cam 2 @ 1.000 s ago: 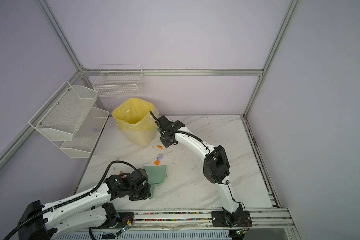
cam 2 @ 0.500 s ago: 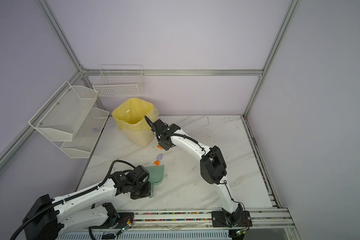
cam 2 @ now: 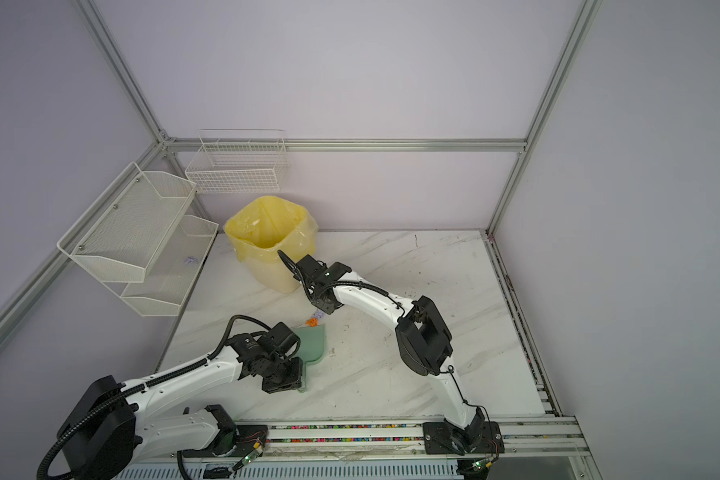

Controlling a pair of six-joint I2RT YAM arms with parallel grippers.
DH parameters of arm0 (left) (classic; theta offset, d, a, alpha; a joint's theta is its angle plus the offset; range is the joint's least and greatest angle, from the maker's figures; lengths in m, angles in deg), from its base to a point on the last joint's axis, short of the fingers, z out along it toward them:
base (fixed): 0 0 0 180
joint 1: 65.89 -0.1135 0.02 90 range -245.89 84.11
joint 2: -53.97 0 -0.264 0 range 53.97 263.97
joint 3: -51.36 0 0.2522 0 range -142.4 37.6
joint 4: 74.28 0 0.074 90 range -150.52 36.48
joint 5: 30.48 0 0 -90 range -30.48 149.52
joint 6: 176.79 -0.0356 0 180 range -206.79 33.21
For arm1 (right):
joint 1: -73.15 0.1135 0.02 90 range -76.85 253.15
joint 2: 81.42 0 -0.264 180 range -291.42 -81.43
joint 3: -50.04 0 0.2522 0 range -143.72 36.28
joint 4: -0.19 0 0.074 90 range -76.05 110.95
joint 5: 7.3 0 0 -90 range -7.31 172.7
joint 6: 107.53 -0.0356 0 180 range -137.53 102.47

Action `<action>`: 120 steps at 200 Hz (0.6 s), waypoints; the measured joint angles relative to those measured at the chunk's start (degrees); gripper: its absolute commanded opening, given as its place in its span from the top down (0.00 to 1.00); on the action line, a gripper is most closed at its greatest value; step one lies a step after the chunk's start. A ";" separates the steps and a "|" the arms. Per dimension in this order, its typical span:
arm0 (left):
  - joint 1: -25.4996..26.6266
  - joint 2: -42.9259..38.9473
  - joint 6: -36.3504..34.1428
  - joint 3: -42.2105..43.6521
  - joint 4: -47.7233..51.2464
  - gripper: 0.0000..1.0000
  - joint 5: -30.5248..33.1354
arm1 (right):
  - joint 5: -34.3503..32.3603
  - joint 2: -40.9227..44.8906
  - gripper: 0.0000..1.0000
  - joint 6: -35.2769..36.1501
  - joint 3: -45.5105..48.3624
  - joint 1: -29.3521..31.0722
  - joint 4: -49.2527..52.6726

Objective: Sweep away the paper scraps from the table
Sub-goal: 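Sweep the brush across the scraps into the dustpan with the right gripper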

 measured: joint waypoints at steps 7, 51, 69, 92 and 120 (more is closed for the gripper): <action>-0.09 0.15 -0.17 -0.24 0.26 1.00 0.00 | 0.07 0.83 1.00 -0.07 0.92 0.55 0.00; -0.39 0.22 -1.29 -2.43 2.71 1.00 -0.22 | 1.55 4.68 1.00 -1.05 4.68 3.34 0.35; -0.61 0.28 -1.70 -3.52 3.67 1.00 -0.26 | 2.56 5.90 1.00 -1.53 5.97 4.02 0.61; -1.03 0.52 -1.88 -4.09 4.20 1.00 -0.28 | 4.63 8.04 1.00 -2.14 7.96 4.74 1.31; -1.79 0.76 -2.47 -4.11 5.07 1.00 -0.33 | 8.48 11.74 1.00 -3.10 12.00 5.60 1.73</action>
